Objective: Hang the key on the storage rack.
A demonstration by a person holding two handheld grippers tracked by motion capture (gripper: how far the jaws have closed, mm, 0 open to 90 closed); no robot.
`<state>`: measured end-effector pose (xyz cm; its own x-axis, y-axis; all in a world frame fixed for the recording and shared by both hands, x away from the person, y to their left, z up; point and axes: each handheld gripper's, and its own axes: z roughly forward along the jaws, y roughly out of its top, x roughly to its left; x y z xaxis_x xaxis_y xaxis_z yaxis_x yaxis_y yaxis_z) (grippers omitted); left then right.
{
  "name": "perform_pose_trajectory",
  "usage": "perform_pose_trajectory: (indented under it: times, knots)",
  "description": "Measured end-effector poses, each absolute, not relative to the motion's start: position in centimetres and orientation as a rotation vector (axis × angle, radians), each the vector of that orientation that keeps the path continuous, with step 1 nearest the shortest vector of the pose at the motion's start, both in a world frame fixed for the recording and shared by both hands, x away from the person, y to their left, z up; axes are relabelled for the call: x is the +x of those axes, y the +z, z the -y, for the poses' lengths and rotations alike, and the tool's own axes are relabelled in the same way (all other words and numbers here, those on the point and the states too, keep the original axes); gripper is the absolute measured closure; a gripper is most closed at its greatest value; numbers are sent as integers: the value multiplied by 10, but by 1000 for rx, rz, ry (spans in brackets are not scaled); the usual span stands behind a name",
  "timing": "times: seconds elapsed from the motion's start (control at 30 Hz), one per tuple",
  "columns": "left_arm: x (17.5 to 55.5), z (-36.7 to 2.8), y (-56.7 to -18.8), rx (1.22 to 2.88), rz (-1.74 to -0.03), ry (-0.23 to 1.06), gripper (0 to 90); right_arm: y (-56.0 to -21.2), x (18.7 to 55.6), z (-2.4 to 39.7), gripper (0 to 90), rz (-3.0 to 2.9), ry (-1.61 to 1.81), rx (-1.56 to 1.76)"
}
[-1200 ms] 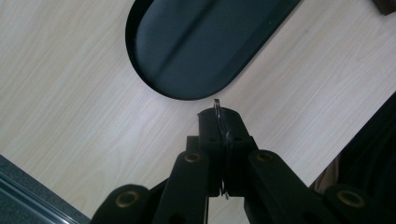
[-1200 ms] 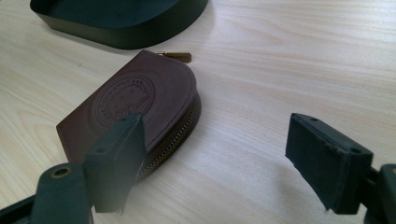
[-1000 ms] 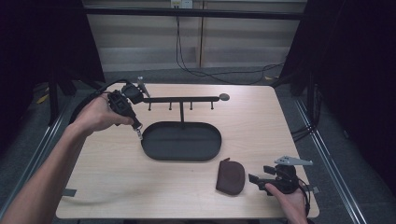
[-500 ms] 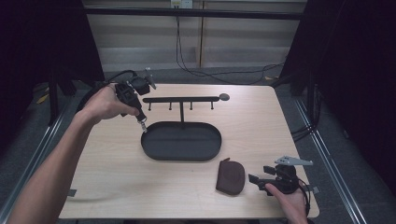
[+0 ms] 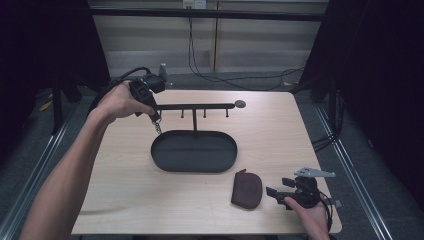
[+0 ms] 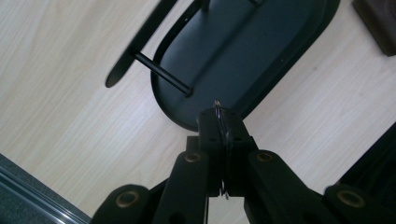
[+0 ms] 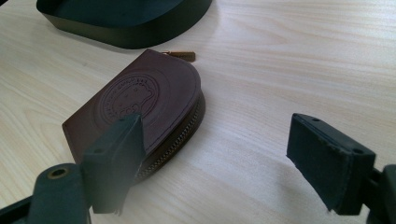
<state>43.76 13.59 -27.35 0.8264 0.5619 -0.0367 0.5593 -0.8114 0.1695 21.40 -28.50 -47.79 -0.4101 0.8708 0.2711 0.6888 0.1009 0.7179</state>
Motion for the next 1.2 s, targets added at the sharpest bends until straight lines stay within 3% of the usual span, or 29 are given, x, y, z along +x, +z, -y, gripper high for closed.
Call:
perform_pose_trajectory:
  times: [0.63, 1.2]
  knots:
    - [454, -134, -282, 2808, -948, 12, 889, -478, 214, 285, 188, -2156, 1202, 1561]
    - [461, -142, -290, 2794, -1001, 93, 879, -478, 215, 285, 189, -2158, 1202, 1564]
